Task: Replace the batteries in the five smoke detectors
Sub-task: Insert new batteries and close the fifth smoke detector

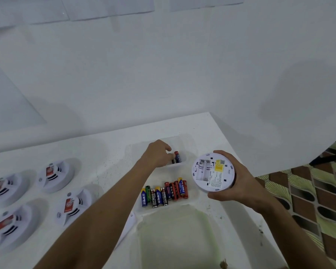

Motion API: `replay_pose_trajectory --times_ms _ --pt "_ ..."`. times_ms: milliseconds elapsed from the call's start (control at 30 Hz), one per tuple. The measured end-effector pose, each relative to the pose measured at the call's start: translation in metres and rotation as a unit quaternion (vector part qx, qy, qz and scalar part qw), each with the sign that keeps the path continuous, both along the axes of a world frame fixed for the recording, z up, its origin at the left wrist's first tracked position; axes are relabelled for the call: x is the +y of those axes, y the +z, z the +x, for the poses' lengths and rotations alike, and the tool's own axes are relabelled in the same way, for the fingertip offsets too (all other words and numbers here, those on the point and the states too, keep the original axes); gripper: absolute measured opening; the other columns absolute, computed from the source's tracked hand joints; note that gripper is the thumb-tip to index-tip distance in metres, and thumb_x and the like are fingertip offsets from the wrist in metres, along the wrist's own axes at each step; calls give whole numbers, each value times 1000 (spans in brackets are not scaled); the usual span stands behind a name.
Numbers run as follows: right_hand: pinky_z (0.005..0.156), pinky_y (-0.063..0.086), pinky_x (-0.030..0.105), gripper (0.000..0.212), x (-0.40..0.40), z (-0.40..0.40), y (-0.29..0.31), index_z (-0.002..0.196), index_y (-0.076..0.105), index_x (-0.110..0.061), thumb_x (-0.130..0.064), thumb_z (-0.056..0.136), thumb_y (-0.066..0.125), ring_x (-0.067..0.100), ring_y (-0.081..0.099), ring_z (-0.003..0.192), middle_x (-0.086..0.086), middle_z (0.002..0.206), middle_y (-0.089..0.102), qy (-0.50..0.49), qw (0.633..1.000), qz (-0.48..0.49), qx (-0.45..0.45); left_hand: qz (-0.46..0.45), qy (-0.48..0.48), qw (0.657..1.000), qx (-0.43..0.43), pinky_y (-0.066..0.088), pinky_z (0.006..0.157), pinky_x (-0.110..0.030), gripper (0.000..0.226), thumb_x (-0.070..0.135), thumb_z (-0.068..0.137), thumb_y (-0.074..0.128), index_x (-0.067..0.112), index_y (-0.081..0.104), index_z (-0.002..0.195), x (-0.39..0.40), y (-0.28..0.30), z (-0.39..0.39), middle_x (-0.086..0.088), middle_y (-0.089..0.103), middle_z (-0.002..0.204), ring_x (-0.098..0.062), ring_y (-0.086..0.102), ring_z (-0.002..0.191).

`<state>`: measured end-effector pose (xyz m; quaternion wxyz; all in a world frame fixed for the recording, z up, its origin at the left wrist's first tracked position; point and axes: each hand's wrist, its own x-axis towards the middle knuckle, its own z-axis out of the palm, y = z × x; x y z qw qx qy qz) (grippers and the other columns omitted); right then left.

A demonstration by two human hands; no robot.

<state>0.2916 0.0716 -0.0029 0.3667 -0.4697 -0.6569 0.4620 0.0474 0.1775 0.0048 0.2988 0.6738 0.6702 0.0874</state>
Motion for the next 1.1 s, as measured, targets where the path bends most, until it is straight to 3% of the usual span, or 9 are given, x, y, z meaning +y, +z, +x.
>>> replay_pose_trajectory --times_ms 67,167,267,433,600,767,900,1100 --pt "93 55 28 92 1 0 0 134 48 -23 -8 54 91 11 59 117 -11 123 61 -2 1000 -1 2 -16 -12 1000 13 42 92 -26 39 30 94 60 10 61 128 1 -2 0 -7 58 134 -22 57 119" --pt "95 55 32 91 2 -1 -1 134 48 -22 -1 57 91 13 59 117 -7 124 60 3 1000 -1 7 -17 -14 1000 -14 44 71 -22 24 21 94 59 10 74 109 2 -4 1 -7 71 111 -17 62 92" --pt "95 55 34 92 2 -4 -1 135 47 -24 -5 56 92 14 58 118 -7 124 60 5 1000 0 7 -7 11 999 -44 42 57 -20 19 16 90 62 7 76 97 1 -3 3 -8 74 98 -13 59 75" --pt "93 54 27 91 0 -8 4 133 47 -26 -8 55 91 10 58 118 -11 123 60 13 1000 7 17 50 89 985 -139 50 57 -21 21 18 87 64 8 68 105 -12 7 2 -9 72 89 -15 65 65" --pt "92 55 26 91 -3 -11 9 132 47 -23 -8 54 90 11 58 118 -12 122 61 24 999 20 27 204 94 954 -197 41 52 -12 12 26 89 63 24 65 101 -48 47 7 9 69 75 -3 58 56" --pt "95 54 29 91 -5 -21 12 132 48 -23 -14 52 91 15 59 117 -10 122 61 36 998 33 35 190 15 947 -259 46 55 -11 7 24 87 67 29 67 93 -88 70 17 11 73 71 -4 64 60" --pt "93 55 27 90 -7 -26 15 130 48 -30 -19 52 91 17 60 115 -12 121 62 46 997 41 44 173 -23 957 -233 46 56 -7 7 27 88 67 32 67 93 -104 66 22 11 72 75 1 65 65" --pt "89 54 27 95 -11 -20 14 136 46 -22 -4 53 90 18 60 115 -8 122 61 77 995 27 49 183 -76 965 -171 39 72 -10 19 36 91 64 36 70 109 -111 52 17 11 60 103 1 56 90"
